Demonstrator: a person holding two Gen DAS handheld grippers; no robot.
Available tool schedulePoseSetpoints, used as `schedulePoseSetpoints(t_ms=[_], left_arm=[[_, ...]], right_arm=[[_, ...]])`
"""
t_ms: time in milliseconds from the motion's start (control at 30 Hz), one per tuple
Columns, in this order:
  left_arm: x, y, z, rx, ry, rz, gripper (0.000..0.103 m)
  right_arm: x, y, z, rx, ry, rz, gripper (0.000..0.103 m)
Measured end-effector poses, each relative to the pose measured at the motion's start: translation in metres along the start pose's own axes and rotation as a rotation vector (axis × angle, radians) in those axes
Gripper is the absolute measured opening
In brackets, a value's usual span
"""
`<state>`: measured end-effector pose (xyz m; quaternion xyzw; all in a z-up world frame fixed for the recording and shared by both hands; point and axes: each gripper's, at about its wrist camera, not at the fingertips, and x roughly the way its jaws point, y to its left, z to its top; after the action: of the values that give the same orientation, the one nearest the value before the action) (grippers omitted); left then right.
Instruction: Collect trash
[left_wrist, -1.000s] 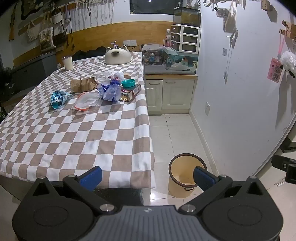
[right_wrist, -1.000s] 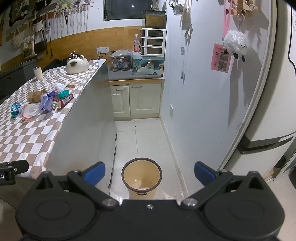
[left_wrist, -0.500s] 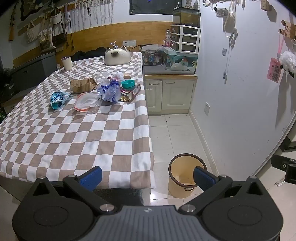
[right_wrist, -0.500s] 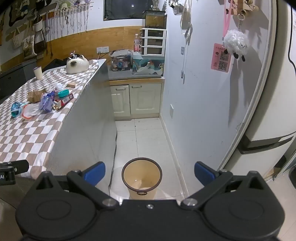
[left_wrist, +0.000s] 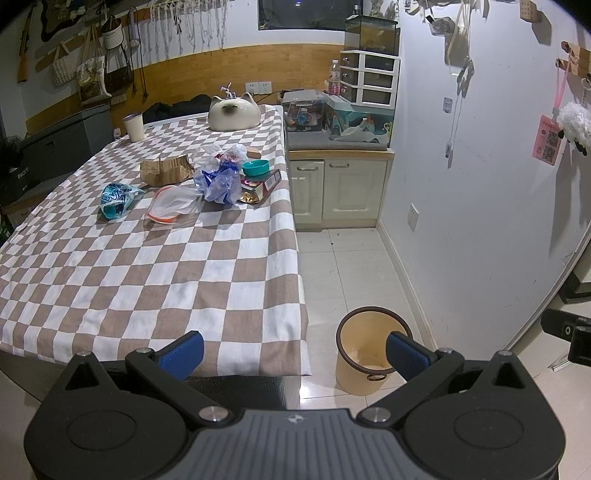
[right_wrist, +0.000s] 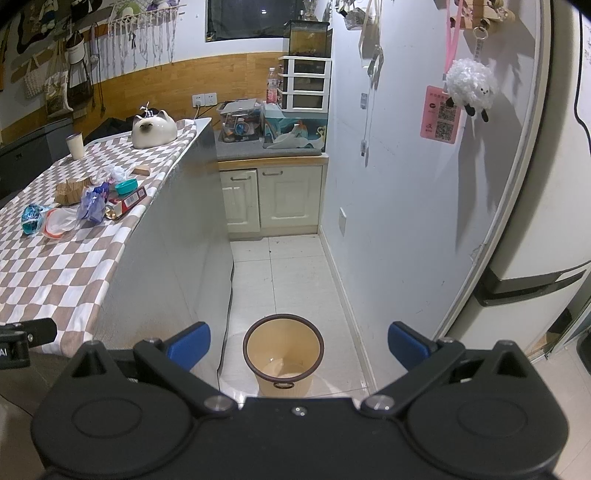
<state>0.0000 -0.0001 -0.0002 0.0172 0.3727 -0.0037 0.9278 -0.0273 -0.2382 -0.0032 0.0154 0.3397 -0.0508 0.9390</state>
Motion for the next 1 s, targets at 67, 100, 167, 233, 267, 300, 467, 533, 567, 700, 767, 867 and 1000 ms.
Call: schedulePoseSetpoints(t_ms=[67, 100, 167, 233, 267, 300, 467, 533, 567, 700, 767, 867, 1000], left_arm=[[0.0000, 0.0000, 0.0000, 0.001, -0.001, 0.000, 0.103], [0.0002, 0.0000, 0.0000, 0.001, -0.001, 0.000, 0.103], [0.0000, 0.0001, 0.0000, 0.000, -0.001, 0.000, 0.103], [0.0000, 0.0000, 0.0000, 0.000, -0.001, 0.000, 0.103], [0.0000, 0.0000, 0.0000, 0.000, -0.001, -0.001, 0.103], [-0.0001, -0.0001, 0.0000, 0.001, -0.001, -0.001, 0.103], [0.0000, 0.0002, 0.0000, 0.001, -0.002, -0.001, 0.103], [0.0003, 0.0003, 0.0001, 0.002, -0.002, -0.001, 0.103], [0.0006, 0.0006, 0.0003, 0.002, -0.002, -0.001, 0.103], [0.0006, 0.0005, 0.0003, 0.002, -0.002, -0.002, 0.103], [0.0009, 0.0007, 0.0004, 0.003, -0.002, -0.002, 0.103], [0.0008, 0.0006, 0.0003, 0.001, -0.002, -0.001, 0.103], [0.0006, 0.0005, 0.0002, 0.002, -0.002, -0.001, 0.103]], right_arm=[[-0.0001, -0.0001, -0.0002, 0.001, 0.001, 0.000, 0.103], [-0.0002, -0.0003, -0.0002, 0.000, 0.000, 0.000, 0.103], [-0.0002, -0.0005, -0.0003, 0.001, 0.000, 0.000, 0.103], [-0.0003, -0.0008, -0.0005, 0.001, 0.001, 0.000, 0.103], [-0.0003, -0.0010, -0.0006, 0.001, 0.001, 0.000, 0.103], [-0.0004, -0.0011, -0.0007, 0.001, 0.000, 0.000, 0.103], [-0.0006, -0.0018, -0.0012, 0.002, 0.000, 0.000, 0.103], [0.0000, -0.0021, -0.0029, 0.004, 0.000, -0.001, 0.103], [-0.0003, -0.0025, -0.0022, 0.004, -0.001, -0.001, 0.103], [-0.0003, -0.0031, -0.0021, 0.005, 0.000, 0.000, 0.103], [-0.0004, -0.0033, -0.0022, 0.006, 0.000, 0.000, 0.103], [-0.0007, -0.0042, -0.0020, 0.008, 0.001, -0.001, 0.103], [-0.0003, -0.0038, -0.0019, 0.008, 0.001, -0.001, 0.103]])
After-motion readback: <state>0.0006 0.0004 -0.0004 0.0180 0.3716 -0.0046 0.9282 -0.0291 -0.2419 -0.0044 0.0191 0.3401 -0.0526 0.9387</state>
